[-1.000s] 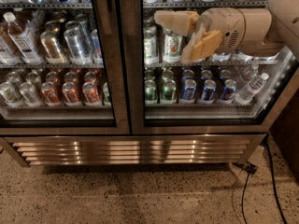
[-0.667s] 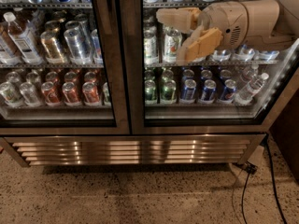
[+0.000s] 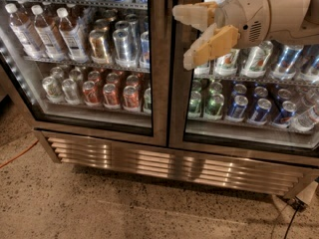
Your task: Open left fridge door
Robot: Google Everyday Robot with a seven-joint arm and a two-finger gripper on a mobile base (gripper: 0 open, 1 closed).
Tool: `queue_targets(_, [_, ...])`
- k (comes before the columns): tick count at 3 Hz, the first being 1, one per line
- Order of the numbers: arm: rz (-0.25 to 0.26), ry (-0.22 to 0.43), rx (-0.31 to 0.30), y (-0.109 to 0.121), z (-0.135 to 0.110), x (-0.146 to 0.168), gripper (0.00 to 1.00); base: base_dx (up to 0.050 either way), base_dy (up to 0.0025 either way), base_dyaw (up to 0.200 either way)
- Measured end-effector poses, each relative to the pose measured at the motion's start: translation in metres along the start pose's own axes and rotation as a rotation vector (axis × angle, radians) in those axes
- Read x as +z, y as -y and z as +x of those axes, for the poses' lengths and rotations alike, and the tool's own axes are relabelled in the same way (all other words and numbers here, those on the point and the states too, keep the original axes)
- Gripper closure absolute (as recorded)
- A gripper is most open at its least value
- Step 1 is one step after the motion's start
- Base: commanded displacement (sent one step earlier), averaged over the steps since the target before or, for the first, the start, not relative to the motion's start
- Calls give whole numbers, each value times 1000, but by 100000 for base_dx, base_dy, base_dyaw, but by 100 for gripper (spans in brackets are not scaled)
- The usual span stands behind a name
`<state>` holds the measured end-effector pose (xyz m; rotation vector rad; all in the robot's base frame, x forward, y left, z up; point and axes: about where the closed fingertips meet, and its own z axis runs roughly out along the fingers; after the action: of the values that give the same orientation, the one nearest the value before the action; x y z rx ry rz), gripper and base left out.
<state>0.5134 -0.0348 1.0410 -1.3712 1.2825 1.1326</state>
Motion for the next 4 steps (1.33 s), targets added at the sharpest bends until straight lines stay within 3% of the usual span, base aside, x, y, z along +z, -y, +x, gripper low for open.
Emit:
queue_targets(2, [0,0,0,0,0,0,0,4906,-4,72])
queue_targets(3, [0,0,0,0,0,0,0,-4650,0,2])
queue_targets(4, [0,0,0,0,0,0,0,0,0,0])
